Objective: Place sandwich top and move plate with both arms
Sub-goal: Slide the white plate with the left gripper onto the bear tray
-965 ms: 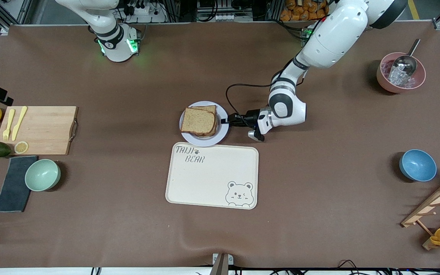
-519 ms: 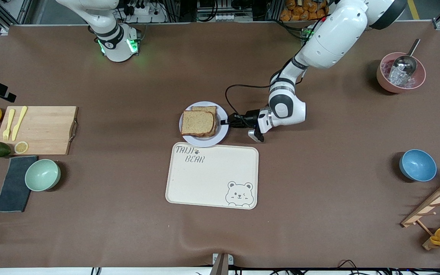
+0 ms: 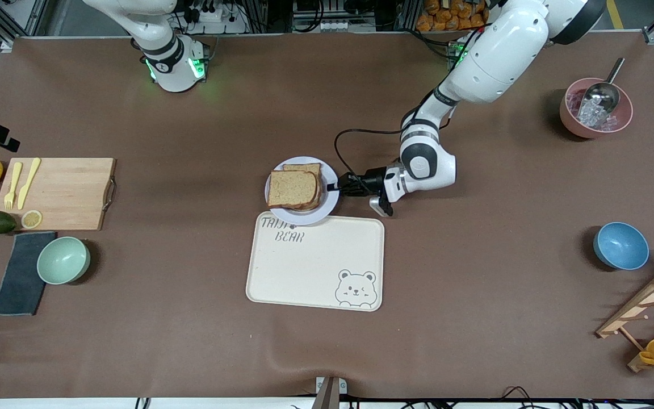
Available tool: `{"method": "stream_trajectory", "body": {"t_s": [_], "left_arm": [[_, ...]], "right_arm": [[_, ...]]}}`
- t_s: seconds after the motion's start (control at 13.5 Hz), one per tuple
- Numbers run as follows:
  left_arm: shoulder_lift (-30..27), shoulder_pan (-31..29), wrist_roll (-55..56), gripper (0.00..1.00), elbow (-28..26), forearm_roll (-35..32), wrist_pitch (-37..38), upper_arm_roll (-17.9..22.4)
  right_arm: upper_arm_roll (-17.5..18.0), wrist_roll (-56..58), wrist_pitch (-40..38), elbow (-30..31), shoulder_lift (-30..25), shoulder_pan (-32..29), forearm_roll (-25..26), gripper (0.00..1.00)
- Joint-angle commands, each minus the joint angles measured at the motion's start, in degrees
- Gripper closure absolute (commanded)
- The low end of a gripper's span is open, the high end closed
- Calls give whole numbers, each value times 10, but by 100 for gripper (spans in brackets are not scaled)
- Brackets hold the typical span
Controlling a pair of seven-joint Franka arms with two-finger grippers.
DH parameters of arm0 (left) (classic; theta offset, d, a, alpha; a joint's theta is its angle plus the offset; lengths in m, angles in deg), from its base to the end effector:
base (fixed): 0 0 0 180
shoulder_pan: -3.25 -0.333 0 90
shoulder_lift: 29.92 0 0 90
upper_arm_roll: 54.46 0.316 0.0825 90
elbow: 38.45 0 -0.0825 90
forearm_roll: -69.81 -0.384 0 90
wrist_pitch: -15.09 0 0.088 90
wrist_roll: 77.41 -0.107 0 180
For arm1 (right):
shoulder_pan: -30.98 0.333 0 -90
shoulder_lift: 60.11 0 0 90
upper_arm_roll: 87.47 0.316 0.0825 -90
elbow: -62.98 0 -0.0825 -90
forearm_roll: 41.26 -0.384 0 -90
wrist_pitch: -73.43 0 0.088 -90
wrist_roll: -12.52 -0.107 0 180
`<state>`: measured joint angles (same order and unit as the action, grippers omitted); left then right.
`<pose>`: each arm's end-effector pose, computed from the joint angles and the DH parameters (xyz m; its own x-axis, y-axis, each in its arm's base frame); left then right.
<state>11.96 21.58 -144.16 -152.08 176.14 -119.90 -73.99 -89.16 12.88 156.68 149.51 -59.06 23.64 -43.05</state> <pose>0.4448 -0.3698 0.0998 0.9998 -0.0123 -0.0163 0.0104 -0.3818 0.9242 0.5419 -0.0823 0.6328 0.9863 -0.1467 -0.0752 -0.1494 -0.9883 -0.0311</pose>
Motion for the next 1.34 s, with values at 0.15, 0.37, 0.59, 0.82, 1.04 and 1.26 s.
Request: {"method": "stream_trajectory", "body": {"t_s": [0.15, 0.37, 0.59, 0.82, 1.04, 1.26], "left_arm": [[-22, -6, -17, 100, -1, 42, 11, -23], [-46, -9, -14, 100, -6, 42, 11, -22], [-60, -31, -13, 100, -7, 38, 11, -22], [-65, -56, -13, 100, -8, 28, 11, -22], [-69, -91, -8, 100, -8, 20, 11, -21], [-60, -123, 13, 100, 1, -30, 11, -17]], "right_arm": [[8, -4, -3, 7, -15, 1, 24, 0], [3, -4, -27, -10, -14, -5, 17, 0], [4, -7, -27, -15, -11, -4, 17, 0], [5, -9, -24, -15, -8, 0, 13, 0], [6, -8, -27, -11, -6, 0, -21, 0], [7, -6, -28, -11, -6, 8, -23, 0]]}}
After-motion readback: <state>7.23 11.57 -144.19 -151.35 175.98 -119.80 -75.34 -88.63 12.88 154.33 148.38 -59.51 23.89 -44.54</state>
